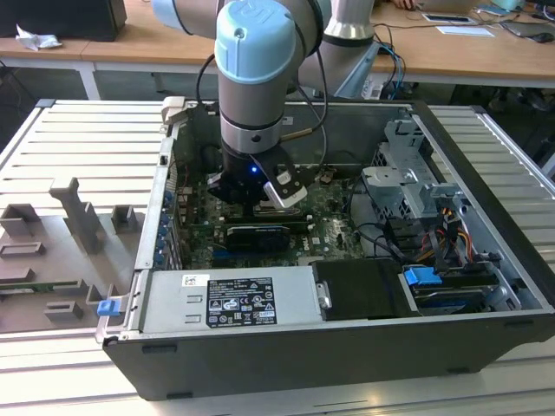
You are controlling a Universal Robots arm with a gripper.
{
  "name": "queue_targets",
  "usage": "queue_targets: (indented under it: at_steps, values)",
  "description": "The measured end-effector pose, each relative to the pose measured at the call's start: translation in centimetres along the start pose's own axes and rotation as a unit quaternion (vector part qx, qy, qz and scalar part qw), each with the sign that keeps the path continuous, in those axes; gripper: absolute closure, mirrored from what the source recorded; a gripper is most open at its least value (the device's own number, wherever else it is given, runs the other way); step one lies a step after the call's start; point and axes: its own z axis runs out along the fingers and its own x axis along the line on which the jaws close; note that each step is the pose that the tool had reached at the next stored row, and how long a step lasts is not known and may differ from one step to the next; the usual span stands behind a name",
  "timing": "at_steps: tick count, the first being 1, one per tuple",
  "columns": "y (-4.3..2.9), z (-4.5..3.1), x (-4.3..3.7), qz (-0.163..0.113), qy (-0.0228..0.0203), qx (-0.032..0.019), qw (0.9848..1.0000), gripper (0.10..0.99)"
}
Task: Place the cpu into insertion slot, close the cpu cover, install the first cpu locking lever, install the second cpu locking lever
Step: 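Install the second cpu locking lever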
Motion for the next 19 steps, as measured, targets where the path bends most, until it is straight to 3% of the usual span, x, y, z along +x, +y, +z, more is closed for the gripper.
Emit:
queue_targets:
  at_steps: [4, 7, 10, 13, 19]
  values:
    - [-0.04, 0.24, 0.00, 0.000, -0.0008, -0.0081, 1.0000, 0.980]
    - [-0.11, 0.61, 0.01, -0.001, -0.0018, -0.0179, 0.9998, 0.980]
    - [-0.21, 0.81, 0.07, -0.001, -0.0019, -0.0224, 0.9997, 0.980]
    - [-0.20, 0.65, 0.15, -0.001, -0.0022, -0.0242, 0.9997, 0.980]
    - [0.04, -0.71, 0.14, -0.001, -0.0022, -0.0245, 0.9997, 0.980]
